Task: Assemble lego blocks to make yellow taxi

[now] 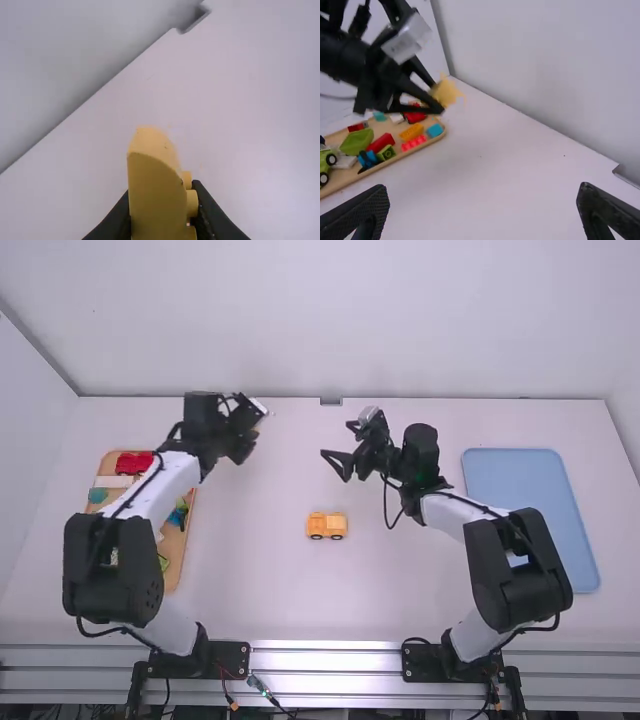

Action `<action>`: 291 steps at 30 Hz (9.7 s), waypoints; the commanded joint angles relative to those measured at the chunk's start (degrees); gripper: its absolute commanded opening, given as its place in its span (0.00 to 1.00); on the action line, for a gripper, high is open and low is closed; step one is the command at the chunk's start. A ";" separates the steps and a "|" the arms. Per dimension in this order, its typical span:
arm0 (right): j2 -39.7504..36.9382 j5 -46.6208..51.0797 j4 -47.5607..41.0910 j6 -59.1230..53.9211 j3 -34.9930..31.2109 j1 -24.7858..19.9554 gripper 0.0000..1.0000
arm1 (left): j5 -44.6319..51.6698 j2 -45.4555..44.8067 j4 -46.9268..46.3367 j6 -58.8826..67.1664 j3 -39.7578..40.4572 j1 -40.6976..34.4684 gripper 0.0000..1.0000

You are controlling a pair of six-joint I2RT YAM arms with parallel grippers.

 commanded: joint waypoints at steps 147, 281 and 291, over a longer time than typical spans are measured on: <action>0.24 21.20 -73.29 -27.36 30.16 7.13 0.18 | 30.32 -1.46 9.86 -12.59 -13.03 8.96 0.99; -5.44 -15.10 -45.09 -57.18 -8.48 -7.52 0.99 | 47.19 18.49 -4.26 47.56 -14.27 2.54 0.99; -2.71 -11.91 -39.63 -55.34 -9.94 -3.23 0.99 | 47.32 23.30 -1.60 47.56 -14.43 2.14 0.94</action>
